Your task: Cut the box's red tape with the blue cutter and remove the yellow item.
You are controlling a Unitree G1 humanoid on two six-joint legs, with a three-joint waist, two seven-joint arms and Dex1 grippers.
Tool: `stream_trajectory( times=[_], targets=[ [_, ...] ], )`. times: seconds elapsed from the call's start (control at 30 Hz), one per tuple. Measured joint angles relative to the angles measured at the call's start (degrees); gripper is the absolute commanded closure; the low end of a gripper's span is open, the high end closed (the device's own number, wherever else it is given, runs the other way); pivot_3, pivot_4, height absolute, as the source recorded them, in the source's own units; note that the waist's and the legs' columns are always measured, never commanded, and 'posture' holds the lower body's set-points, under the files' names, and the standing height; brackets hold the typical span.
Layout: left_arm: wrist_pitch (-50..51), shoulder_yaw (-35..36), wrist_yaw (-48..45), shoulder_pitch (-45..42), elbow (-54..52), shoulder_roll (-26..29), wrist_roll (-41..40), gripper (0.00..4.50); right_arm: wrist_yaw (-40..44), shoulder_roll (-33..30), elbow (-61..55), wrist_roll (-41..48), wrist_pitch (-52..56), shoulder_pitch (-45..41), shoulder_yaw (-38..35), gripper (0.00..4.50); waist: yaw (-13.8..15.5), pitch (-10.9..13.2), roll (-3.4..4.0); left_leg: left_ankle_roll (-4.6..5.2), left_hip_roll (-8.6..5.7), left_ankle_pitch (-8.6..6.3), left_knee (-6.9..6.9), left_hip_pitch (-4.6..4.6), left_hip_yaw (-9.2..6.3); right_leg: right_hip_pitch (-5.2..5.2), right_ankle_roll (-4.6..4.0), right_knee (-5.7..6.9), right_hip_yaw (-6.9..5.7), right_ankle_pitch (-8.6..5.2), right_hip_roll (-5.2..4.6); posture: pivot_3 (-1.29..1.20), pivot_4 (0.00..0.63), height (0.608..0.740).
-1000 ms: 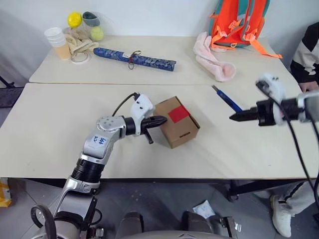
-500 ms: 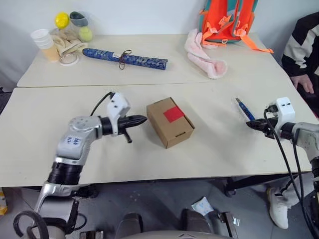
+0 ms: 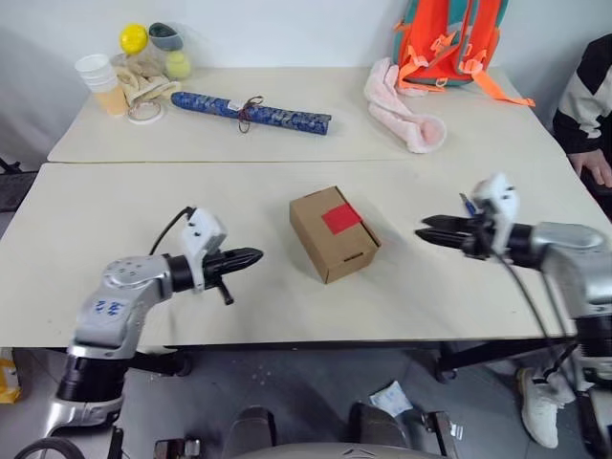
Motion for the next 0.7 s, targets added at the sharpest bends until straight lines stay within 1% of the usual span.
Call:
stream_trajectory(
  times=[0.03, 0.1, 0.17, 0.23, 0.3, 0.33, 0.43, 0.5, 0.6, 0.7],
  targets=[
    [0.03, -1.15, 0.63, -0.85, 0.22, -0.63, 0.57, 4.5, -1.14, 1.27, 0.67, -1.85, -1.85, -0.76, 1.42, 4.45, 0.08, 0.0, 0.0, 0.0, 0.0, 0.0, -0.04, -0.03, 0.0, -0.04, 0.0, -0.02, 0.0, 0.0, 0.0, 0.0, 0.15, 0.74],
    [0.56, -2.92, 2.3, -2.71, 2.22, -1.84, 2.18, 4.5, -3.15, 3.17, 3.73, -6.47, -7.18, -2.44, 3.25, 4.45, 0.21, 0.0, 0.0, 0.0, -0.01, 0.0, -0.06, -0.02, 0.0, -0.03, 0.02, 0.0, -0.02, 0.01, 0.0, 0.0, 0.15, 0.74],
    [1.19, -5.18, 3.91, -4.63, 4.79, -3.26, 4.17, 4.5, -4.27, 5.68, 6.43, -9.42, -10.34, -3.63, 4.31, 4.45, 0.12, 0.0, 0.0, 0.0, -0.01, 0.0, -0.08, 0.01, 0.01, -0.02, 0.02, -0.01, -0.05, 0.01, 0.0, 0.0, 0.15, 0.74],
    [1.79, -7.89, 4.97, -6.32, 6.66, -5.15, 5.64, 4.5, -3.95, 8.2, 7.86, -10.81, -11.29, -3.99, 6.15, 4.45, -0.08, 0.0, 0.0, 0.0, -0.01, 0.0, -0.09, 0.01, 0.01, -0.03, 0.02, -0.01, -0.07, 0.01, 0.01, 0.0, 0.15, 0.74],
    [3.07, -10.39, 5.59, -7.86, 7.68, -6.71, 6.66, 4.5, -2.92, 10.95, 6.75, -10.68, -10.39, -3.62, 7.51, 4.45, -0.49, 0.0, 0.01, 0.0, 0.0, 0.0, -0.09, 0.01, 0.0, -0.04, 0.02, 0.02, -0.08, 0.01, 0.01, 0.0, 0.15, 0.74],
    [3.72, -11.06, 5.65, -8.28, 7.73, -7.03, 6.87, 4.5, -2.45, 11.52, 5.12, -10.6, -9.37, -3.06, 8.1, 4.45, -0.73, 0.0, 0.01, 0.0, 0.0, 0.0, -0.09, 0.01, 0.0, -0.04, 0.02, 0.04, -0.09, 0.01, 0.01, 0.0, 0.15, 0.74],
    [5.53, -10.53, 5.47, -8.42, 7.26, -5.84, 6.97, 4.5, -0.32, 9.93, -2.18, -10.13, -3.56, -0.16, 8.16, 4.45, -1.15, -0.01, 0.01, 0.0, 0.0, 0.0, -0.1, 0.07, 0.0, -0.03, 0.02, 0.15, -0.09, 0.01, 0.01, 0.0, 0.15, 0.74],
    [6.27, -10.06, 5.47, -7.86, 6.23, -4.72, 6.99, 4.5, -0.06, 10.1, -6.28, -9.52, 0.53, 1.36, 8.31, 4.45, -1.44, -0.01, 0.02, 0.0, 0.01, 0.0, -0.11, 0.1, 0.0, -0.04, 0.02, 0.15, -0.09, 0.01, 0.01, 0.0, 0.15, 0.74],
    [7.5, -8.7, 5.17, -5.07, 2.54, -2.54, 6.48, 4.5, -1.0, 11.15, -12.93, -8.21, 7.96, 3.66, 8.44, 4.45, -1.88, -0.01, 0.02, 0.0, 0.03, 0.0, -0.12, 0.14, 0.0, -0.04, 0.01, 0.25, -0.08, 0.01, 0.01, 0.0, 0.15, 0.74],
    [8.94, -7.53, 3.89, -1.63, -2.03, 0.41, 5.41, 4.5, -2.42, 11.8, -18.03, -8.09, 11.43, 5.09, 9.31, 4.45, -1.91, -0.01, 0.02, 0.0, 0.03, 0.0, -0.15, 0.13, 0.0, -0.06, 0.01, 0.25, -0.08, 0.01, 0.0, 0.0, 0.15, 0.74]
  ],
)
